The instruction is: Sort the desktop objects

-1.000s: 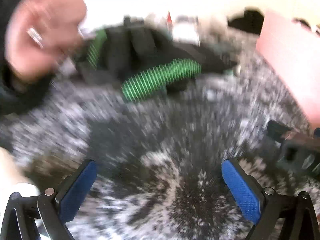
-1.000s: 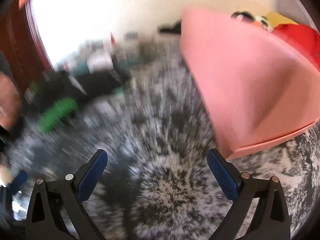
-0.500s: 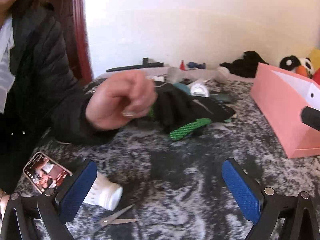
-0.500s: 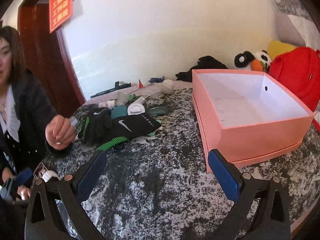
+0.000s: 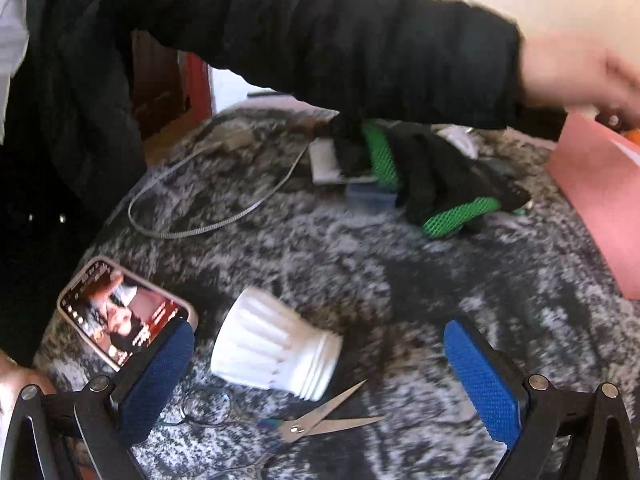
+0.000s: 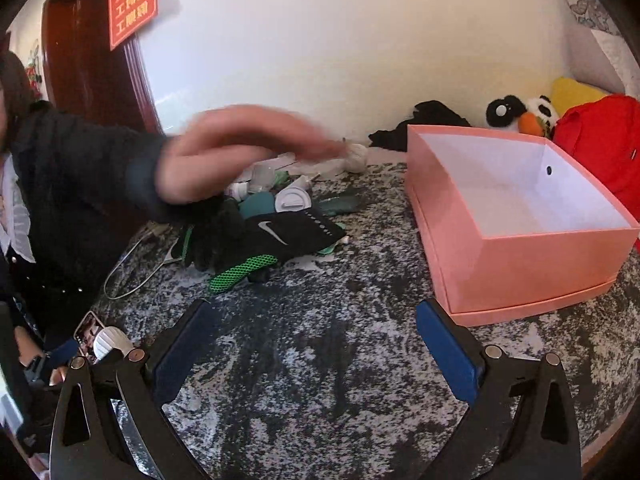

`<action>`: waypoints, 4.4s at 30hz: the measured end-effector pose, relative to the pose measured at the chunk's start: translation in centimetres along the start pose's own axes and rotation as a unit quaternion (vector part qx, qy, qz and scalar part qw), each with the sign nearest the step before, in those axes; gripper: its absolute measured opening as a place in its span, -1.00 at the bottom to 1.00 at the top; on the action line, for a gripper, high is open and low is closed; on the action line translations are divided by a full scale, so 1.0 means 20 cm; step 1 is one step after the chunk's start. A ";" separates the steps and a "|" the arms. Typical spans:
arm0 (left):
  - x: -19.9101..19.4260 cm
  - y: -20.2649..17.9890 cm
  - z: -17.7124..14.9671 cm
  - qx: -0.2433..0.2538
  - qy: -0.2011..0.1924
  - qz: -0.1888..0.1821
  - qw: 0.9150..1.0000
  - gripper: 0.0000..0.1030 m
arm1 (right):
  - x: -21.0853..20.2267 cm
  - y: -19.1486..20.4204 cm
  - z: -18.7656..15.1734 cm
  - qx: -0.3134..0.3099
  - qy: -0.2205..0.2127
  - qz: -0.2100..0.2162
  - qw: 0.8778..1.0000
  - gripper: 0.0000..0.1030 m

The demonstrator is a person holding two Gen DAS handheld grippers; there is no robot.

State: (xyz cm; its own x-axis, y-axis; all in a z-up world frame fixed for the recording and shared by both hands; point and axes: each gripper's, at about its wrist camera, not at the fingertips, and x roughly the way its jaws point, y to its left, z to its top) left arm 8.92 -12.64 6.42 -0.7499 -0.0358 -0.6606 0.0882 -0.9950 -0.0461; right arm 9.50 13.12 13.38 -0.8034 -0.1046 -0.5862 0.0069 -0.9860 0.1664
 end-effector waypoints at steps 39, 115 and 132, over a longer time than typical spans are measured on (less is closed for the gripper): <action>-0.21 0.00 0.14 0.016 -0.071 -0.100 0.992 0.22 | 0.02 0.04 -0.03 -0.005 0.017 0.003 1.000 0.99; -0.19 -0.45 0.24 0.012 -0.101 -0.021 0.995 0.96 | -0.12 -0.01 0.10 -0.070 -0.057 -0.092 0.992 0.99; -0.22 -0.70 0.23 0.041 -0.107 -0.056 0.992 0.96 | -0.25 -0.22 0.11 -0.026 -0.094 -0.150 0.984 0.99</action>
State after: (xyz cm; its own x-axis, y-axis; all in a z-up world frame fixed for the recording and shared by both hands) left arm 7.90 1.10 13.36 -0.8744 0.0643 -0.4809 -0.0495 -0.9978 -0.0434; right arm 12.08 18.25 17.35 -0.8694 0.2137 -0.4455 -0.2215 -0.9745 -0.0354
